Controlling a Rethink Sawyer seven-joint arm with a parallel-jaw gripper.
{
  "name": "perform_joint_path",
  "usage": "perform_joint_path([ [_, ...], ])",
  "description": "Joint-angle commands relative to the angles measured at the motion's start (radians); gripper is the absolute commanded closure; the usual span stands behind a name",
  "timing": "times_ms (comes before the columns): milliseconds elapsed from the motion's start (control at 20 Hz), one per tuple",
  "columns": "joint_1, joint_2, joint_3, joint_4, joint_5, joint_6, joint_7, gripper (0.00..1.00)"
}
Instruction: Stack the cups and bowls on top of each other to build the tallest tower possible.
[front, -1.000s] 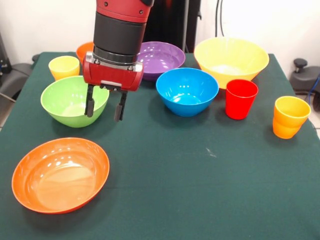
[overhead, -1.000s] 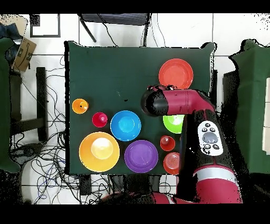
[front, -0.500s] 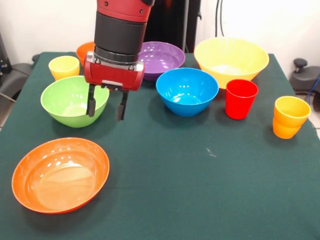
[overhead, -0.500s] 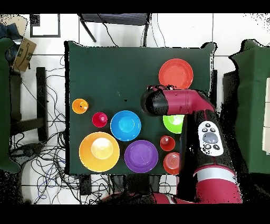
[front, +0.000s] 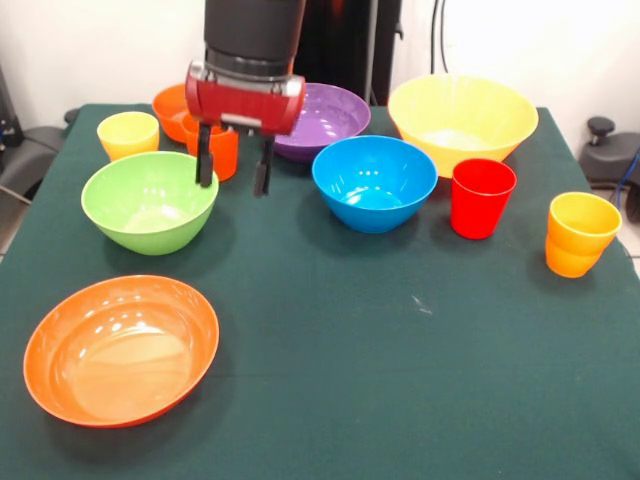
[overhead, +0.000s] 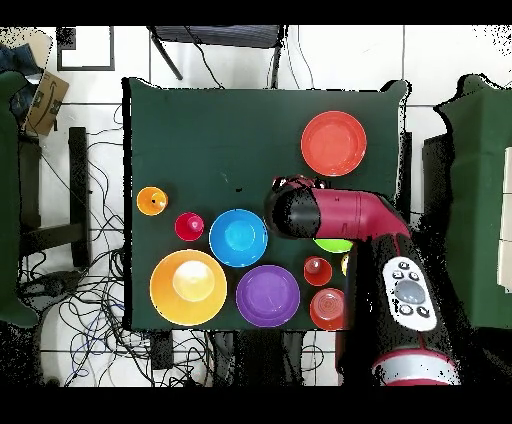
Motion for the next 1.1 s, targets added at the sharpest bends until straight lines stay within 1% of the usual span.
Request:
perform_joint_path([
  [50, -0.042, -0.061, 0.097, 0.157, 0.056, 0.089, 0.025, 0.0],
  [250, -0.036, -0.058, 0.095, 0.147, 0.066, 0.093, 0.024, 0.0],
  [450, -0.04, -0.056, 0.1, 0.159, 0.071, 0.089, 0.022, 0.0],
  [650, -0.034, -0.064, 0.095, 0.163, 0.085, 0.099, 0.034, 0.0],
  [750, -0.023, -0.075, 0.08, 0.166, 0.082, 0.092, 0.042, 0.0],
  [900, -0.027, -0.091, 0.082, 0.184, 0.086, 0.092, 0.031, 0.0],
  [1000, -0.02, -0.099, 0.072, 0.188, 0.078, 0.079, 0.032, 0.0],
  [1100, -0.028, -0.101, 0.072, 0.197, 0.074, 0.049, 0.035, 0.0],
])
